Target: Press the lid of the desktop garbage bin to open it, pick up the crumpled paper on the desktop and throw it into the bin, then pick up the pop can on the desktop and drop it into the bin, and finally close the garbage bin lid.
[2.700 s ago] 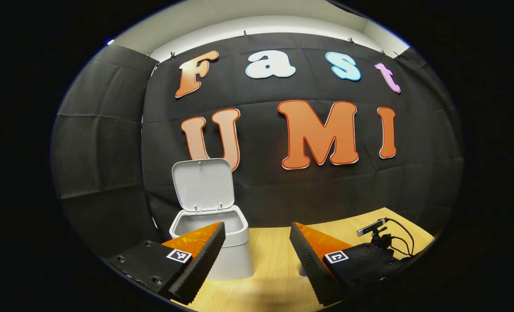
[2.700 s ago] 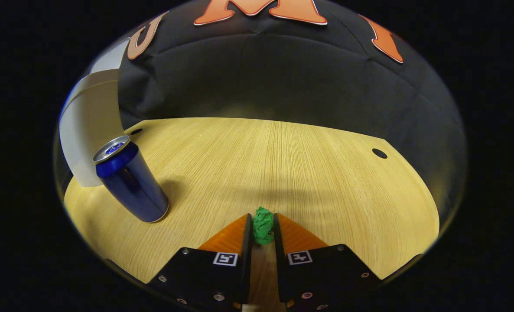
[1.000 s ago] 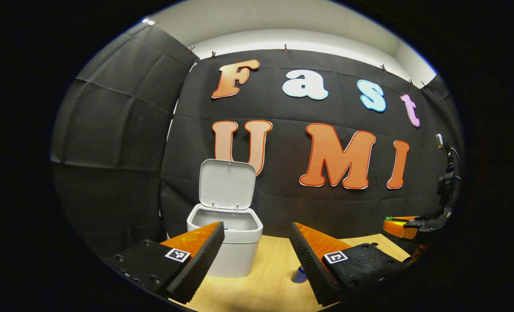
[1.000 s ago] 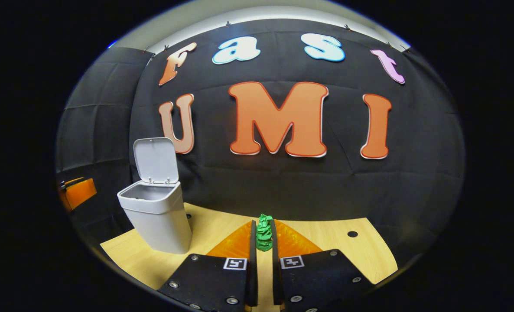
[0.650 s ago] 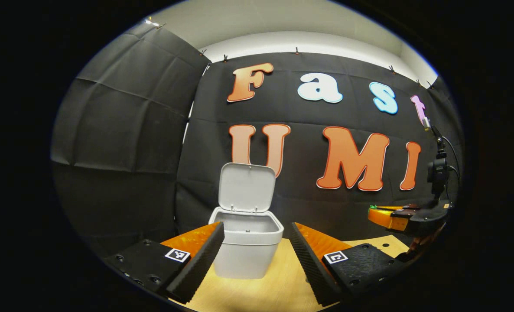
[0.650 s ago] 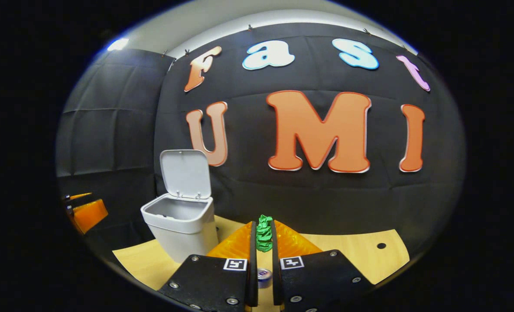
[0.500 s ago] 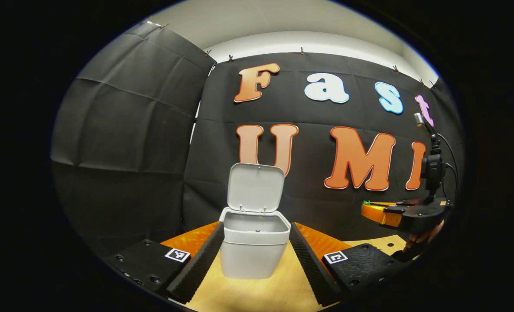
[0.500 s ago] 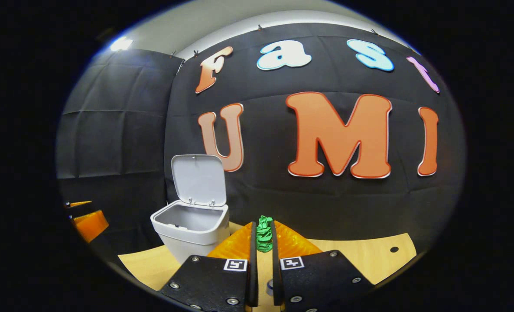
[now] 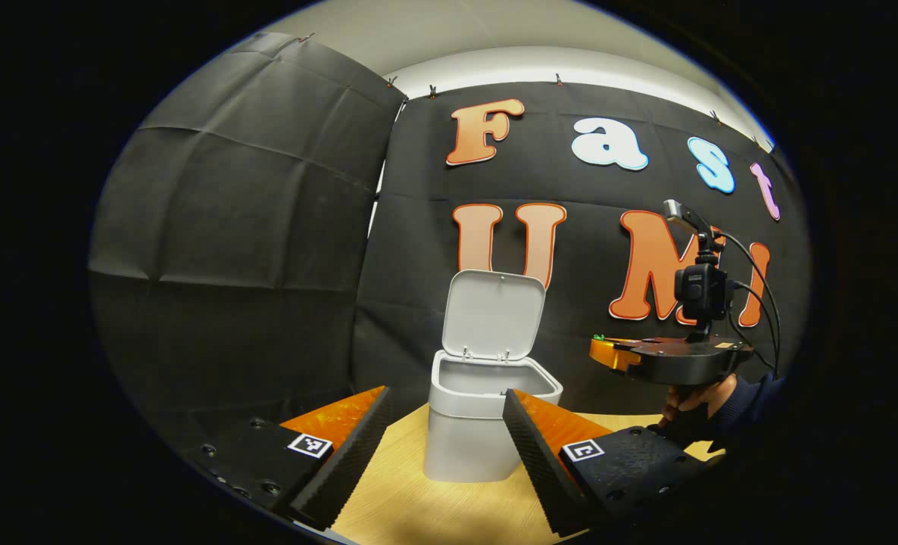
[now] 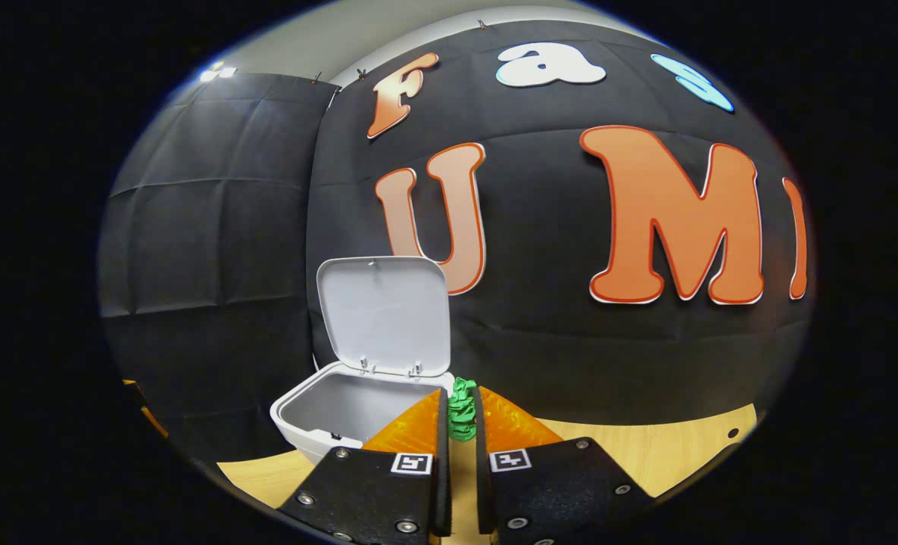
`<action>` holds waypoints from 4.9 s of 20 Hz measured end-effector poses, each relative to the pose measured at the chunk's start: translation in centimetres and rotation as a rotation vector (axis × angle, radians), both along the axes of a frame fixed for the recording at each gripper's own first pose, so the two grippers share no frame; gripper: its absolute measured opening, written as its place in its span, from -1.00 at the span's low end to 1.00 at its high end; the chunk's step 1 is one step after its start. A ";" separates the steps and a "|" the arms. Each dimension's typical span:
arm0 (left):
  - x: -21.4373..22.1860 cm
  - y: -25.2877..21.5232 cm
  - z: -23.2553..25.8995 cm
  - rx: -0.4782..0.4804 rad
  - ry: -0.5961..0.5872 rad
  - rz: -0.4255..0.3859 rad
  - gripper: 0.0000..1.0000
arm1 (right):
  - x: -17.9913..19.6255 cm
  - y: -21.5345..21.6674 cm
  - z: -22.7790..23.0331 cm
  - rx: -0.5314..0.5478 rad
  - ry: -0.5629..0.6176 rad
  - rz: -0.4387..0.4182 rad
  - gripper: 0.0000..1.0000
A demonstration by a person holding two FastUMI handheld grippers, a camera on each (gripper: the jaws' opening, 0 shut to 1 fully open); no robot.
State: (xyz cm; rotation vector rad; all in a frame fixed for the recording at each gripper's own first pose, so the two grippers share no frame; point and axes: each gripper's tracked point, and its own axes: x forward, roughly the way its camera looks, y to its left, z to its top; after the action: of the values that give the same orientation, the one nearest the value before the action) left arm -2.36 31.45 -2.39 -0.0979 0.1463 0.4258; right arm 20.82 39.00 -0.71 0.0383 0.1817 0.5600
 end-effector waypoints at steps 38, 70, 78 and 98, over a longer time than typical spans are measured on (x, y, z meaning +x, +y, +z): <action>6.2 -13.4 -1.8 -0.001 0.051 -0.342 0.89 | -3.5 -16.4 0.4 -0.127 -0.145 -0.199 0.65; 17.4 -31.5 -33.7 0.051 0.472 -0.655 0.96 | -12.3 -44.9 -3.3 -0.271 -0.008 -0.682 0.87; 19.0 -31.7 -36.6 0.070 0.505 -0.681 0.75 | -12.6 -45.8 -3.6 -0.306 0.014 -0.716 0.87; 15.0 -23.7 -12.7 0.066 0.213 -0.483 0.55 | -10.9 -42.1 -4.2 -0.188 -0.016 -0.607 0.87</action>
State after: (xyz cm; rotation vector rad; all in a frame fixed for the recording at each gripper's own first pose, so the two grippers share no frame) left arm 12.69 7.70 -15.06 0.0488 0.3558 -0.0426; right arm 9.93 -3.10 -4.93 -0.0919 0.1949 -0.0630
